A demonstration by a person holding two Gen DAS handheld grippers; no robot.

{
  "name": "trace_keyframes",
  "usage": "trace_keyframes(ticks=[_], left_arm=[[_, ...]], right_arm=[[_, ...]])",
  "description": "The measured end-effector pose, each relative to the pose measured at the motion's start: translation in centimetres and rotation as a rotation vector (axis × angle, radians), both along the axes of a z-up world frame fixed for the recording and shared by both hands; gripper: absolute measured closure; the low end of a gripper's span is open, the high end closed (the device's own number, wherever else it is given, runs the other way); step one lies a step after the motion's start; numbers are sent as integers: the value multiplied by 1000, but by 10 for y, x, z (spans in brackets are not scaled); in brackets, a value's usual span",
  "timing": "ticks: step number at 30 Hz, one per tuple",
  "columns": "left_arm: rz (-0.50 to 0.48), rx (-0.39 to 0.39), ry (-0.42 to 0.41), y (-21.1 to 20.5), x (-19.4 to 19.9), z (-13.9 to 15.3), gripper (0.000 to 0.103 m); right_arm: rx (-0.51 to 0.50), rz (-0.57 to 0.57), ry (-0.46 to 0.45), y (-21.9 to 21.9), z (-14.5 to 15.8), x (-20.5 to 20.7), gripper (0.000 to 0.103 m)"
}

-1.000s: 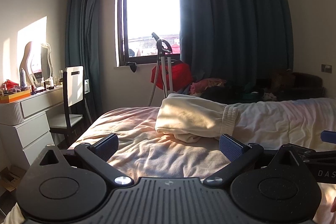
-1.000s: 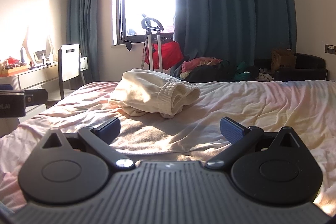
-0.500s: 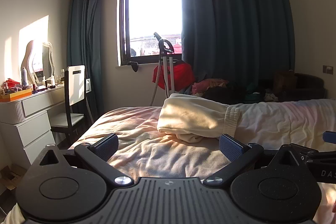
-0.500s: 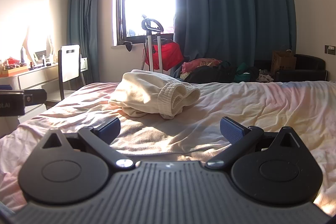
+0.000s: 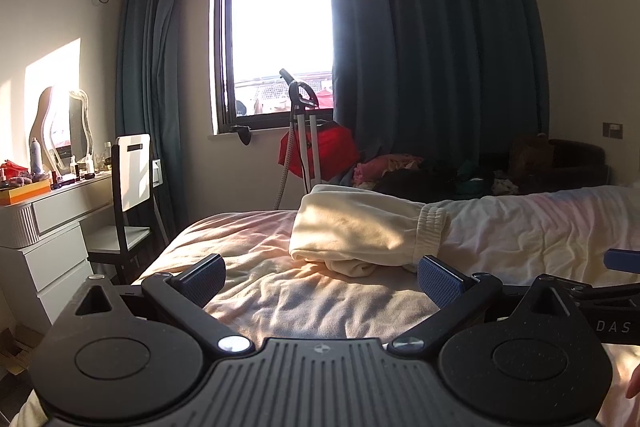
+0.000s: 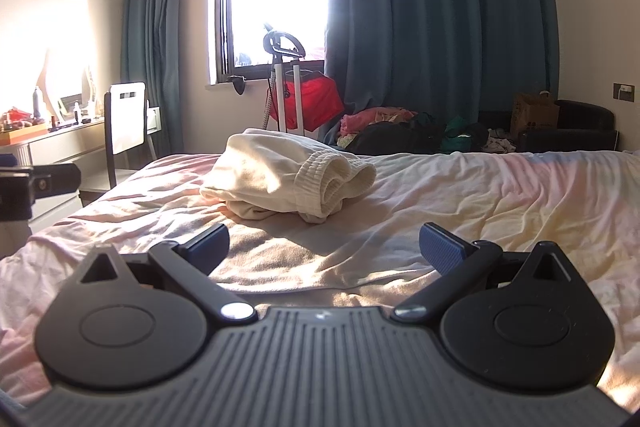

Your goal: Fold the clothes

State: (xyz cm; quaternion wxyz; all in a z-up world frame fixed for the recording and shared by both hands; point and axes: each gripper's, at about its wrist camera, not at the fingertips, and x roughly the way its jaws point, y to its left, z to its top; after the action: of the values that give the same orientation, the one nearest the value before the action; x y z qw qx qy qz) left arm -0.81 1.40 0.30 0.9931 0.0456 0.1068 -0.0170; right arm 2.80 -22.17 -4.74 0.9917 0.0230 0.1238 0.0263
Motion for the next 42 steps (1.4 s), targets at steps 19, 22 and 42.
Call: trace_keyframes(ticks=[19, 22, 42], left_arm=[[28, -61, -35, 14, -3, 5, 0], [46, -67, -38, 18, -5, 7, 0], [27, -73, 144, 5, 32, -33, 0]], right_arm=[[7, -157, 45, 12, 27, -17, 0], [29, -192, 71, 11, 35, -23, 0], [261, -156, -59, -11, 127, 5, 0]])
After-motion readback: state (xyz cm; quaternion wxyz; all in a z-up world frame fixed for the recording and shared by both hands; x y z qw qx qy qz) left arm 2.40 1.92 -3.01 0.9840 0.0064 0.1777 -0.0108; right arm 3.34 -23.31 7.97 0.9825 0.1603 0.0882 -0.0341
